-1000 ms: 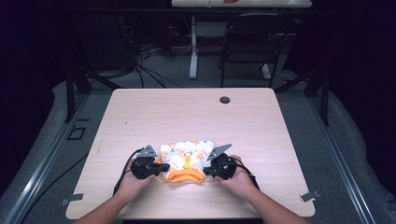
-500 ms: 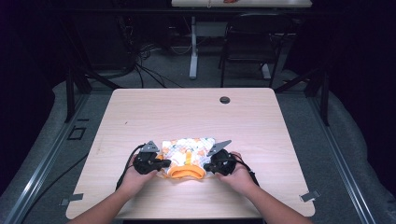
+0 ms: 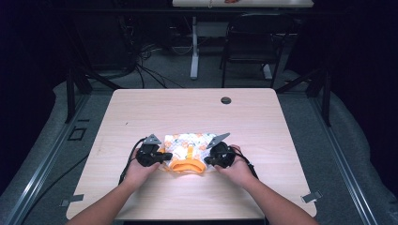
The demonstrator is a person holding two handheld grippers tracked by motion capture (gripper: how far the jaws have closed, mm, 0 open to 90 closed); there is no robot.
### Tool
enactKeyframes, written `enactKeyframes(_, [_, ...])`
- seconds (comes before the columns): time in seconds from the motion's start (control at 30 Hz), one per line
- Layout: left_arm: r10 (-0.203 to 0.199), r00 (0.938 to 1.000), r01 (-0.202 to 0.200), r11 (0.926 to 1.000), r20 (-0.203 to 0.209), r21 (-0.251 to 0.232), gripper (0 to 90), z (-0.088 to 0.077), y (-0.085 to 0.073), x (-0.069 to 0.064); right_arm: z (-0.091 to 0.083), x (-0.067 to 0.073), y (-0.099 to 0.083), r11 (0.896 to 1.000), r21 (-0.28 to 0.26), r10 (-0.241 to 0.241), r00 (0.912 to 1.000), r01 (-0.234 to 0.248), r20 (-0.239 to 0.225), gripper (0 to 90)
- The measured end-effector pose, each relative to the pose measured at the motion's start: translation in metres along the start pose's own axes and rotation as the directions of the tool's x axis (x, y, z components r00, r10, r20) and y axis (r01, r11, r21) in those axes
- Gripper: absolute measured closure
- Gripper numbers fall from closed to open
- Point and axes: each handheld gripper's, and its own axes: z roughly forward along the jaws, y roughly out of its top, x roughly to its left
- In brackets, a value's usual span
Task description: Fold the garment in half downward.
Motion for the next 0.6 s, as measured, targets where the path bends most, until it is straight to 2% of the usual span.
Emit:
enactKeyframes(0.07, [-0.017,0.9999,0.017,0.9999,-0.001,-0.003,89.6,0.004,0.003,0.005,0.003,-0.004,0.003,1.000,-0.014,0.012,0.9999,-0.012,0.006,90.0])
enactKeyframes(0.3, [-0.024,0.9991,0.024,0.9996,-0.036,-0.017,89.5,0.012,0.012,0.015,0.012,-0.019,0.011,0.999,-0.019,0.048,0.9979,-0.047,0.044,90.0])
enactKeyframes(0.43, [-0.033,0.9982,0.032,0.9992,-0.051,-0.025,89.4,0.017,0.017,0.019,0.014,-0.026,0.014,0.999,-0.018,0.047,0.9972,-0.046,0.058,90.0])
enactKeyframes(0.6, [-0.068,0.9957,0.065,0.9968,-0.062,-0.046,89.4,0.022,0.020,0.023,0.017,-0.035,0.018,0.997,-0.034,0.077,0.9938,-0.074,0.081,90.0])
